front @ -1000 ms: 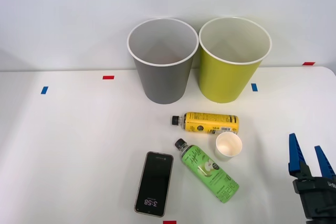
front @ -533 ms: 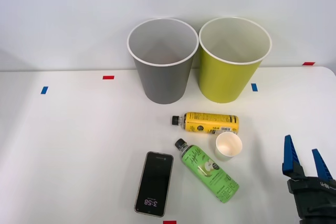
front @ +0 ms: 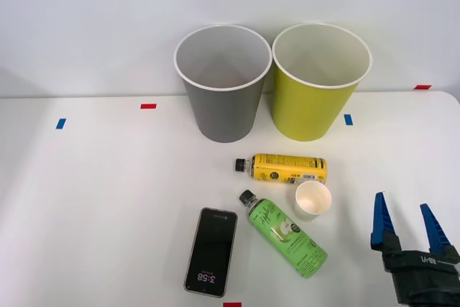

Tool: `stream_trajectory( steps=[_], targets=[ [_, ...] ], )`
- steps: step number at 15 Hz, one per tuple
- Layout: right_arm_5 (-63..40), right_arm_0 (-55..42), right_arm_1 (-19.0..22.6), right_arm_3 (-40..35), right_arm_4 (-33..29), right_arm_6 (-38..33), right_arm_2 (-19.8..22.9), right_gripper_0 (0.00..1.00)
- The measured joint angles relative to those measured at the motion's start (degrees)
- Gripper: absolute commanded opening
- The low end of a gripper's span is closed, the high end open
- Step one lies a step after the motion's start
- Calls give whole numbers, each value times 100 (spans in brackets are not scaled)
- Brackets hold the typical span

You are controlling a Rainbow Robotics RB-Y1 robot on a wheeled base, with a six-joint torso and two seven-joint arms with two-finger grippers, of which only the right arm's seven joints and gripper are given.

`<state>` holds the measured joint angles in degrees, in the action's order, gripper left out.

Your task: Put cans in the gray bin, plastic bottles in the light green bin

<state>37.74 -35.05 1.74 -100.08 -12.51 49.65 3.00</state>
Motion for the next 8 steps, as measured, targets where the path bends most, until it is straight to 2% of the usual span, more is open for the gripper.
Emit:
stream_trajectory(
  steps=[2,3,5,8],
  targets=[
    [115,-27,171,147,110,1031,-84,100],
    [148,-102,383,193,324,1408,-285,100],
    [177,-325,865,240,769,1888,-842,100],
    [184,-613,1221,250,1114,2545,-1305,100]
  ],
)
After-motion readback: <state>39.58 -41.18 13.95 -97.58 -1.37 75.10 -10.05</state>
